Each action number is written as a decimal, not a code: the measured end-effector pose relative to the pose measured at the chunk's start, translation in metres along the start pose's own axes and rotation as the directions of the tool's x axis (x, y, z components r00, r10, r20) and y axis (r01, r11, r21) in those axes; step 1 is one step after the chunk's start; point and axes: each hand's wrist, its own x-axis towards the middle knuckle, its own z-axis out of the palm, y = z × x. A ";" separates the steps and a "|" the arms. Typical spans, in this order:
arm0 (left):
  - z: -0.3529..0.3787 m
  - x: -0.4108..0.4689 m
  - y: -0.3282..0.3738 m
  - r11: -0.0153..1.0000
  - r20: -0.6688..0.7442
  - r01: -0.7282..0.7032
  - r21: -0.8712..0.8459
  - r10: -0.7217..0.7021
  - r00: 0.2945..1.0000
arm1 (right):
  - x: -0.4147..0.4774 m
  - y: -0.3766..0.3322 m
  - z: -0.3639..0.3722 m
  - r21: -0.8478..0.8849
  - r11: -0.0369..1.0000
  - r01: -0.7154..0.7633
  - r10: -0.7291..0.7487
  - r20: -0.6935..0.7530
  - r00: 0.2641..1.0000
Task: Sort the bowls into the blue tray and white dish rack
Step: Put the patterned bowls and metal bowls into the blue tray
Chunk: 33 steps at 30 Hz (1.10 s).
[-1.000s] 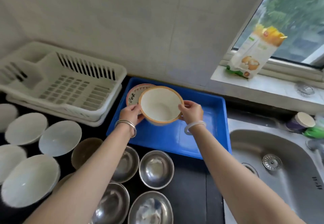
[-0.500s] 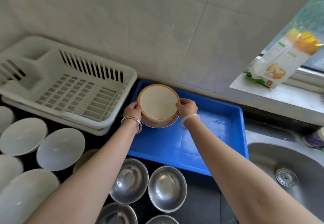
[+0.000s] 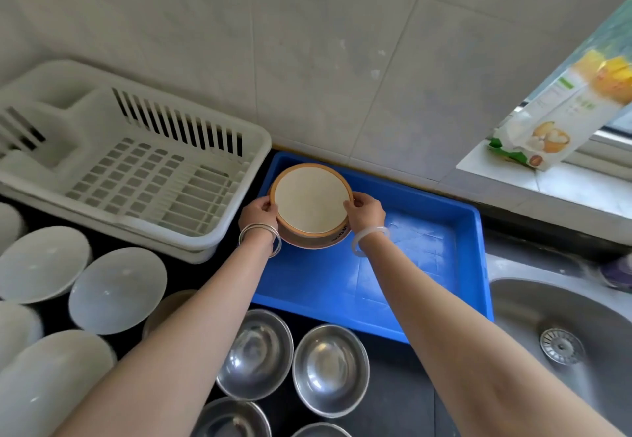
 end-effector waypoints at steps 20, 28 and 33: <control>-0.050 -0.196 -0.085 0.963 0.207 0.265 -0.044 -0.251 0.946 | -0.151 0.076 -0.075 0.187 0.980 -0.073 0.020 0.272 0.962; -0.056 -0.238 -0.135 0.940 0.253 0.125 0.319 -0.212 0.944 | -0.197 0.154 -0.073 -0.075 0.976 -0.207 0.220 0.305 0.927; -0.051 -0.239 -0.141 0.844 0.337 -0.017 0.536 -0.196 0.921 | -0.198 0.157 -0.056 0.004 0.954 -0.299 0.272 0.404 0.873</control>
